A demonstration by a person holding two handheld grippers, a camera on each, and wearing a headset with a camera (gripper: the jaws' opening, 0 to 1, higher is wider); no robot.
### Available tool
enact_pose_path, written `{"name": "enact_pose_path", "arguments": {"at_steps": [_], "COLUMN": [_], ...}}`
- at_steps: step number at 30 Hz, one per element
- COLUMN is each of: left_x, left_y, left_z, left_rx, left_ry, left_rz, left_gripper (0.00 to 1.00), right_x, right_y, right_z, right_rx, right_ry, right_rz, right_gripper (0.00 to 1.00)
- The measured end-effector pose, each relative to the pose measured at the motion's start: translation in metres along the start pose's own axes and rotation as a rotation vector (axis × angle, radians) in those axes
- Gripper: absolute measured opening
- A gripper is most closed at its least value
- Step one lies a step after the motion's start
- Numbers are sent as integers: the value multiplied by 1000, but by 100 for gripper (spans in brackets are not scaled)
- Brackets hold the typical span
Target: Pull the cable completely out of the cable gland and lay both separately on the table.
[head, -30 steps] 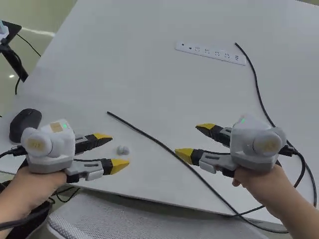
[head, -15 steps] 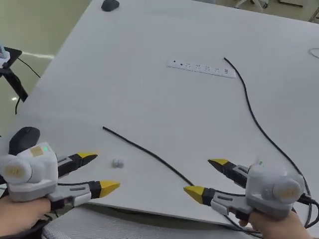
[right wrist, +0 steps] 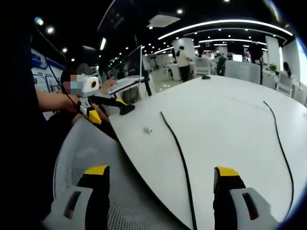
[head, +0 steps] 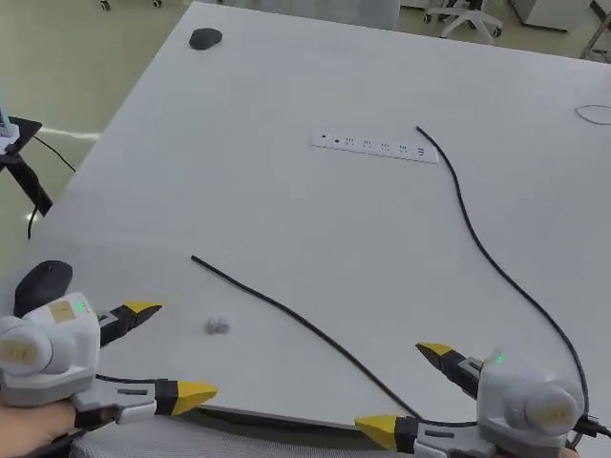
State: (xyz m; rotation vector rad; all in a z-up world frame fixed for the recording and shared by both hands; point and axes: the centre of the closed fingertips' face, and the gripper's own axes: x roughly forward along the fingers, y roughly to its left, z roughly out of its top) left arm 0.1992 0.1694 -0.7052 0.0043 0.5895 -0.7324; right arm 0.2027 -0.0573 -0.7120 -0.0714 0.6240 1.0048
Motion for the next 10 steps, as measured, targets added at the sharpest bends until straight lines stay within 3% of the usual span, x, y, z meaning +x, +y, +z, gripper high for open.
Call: {"name": "enact_pose_path", "arguments": {"at_steps": [4, 10], "left_x": [-1, -1], "left_y": [-1, 0], "left_z": [-5, -7], "left_rx": [12, -11], "left_ry": [27, 33], "left_rz": [-2, 1], "left_gripper": [96, 99], "right_x": [1, 4], "right_y": [3, 9], "right_z": [2, 0], "right_rx": [10, -2], "right_ry": [-1, 19], "right_rz": [15, 40], "right_gripper": [95, 98]}}
